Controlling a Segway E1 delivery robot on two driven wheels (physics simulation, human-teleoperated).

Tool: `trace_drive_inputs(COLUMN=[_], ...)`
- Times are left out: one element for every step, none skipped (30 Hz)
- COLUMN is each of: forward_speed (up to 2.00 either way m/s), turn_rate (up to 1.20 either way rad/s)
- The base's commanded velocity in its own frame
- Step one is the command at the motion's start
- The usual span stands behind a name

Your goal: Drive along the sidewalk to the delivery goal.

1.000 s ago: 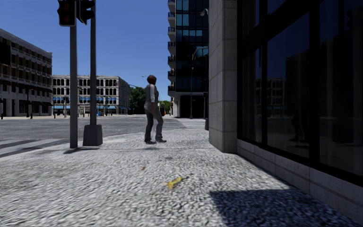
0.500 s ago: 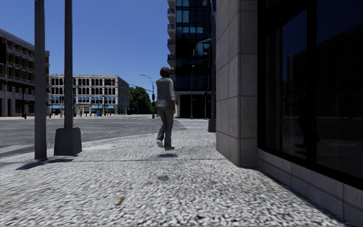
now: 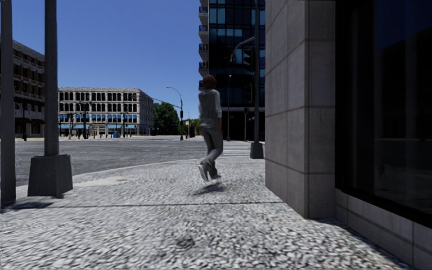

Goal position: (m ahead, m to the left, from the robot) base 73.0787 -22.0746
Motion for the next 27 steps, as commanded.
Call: trace_drive_inputs(forward_speed=[0.63,0.62,0.61,0.60,0.59,0.59,0.59,0.59,0.59,0.59,0.59,0.59,0.59,0.59,0.59,0.59,0.59,0.59,0.59,0.59,0.59,0.58,0.55,0.49,0.49,0.47,0.36], turn_rate=[0.00,0.00,0.00,0.00,0.00,0.00,0.00,0.00,0.00,0.00,0.00,0.00,0.00,0.00,0.00,0.00,0.00,0.00,0.00,0.00,0.00,0.00,0.00,0.00,0.00,0.00,0.00])
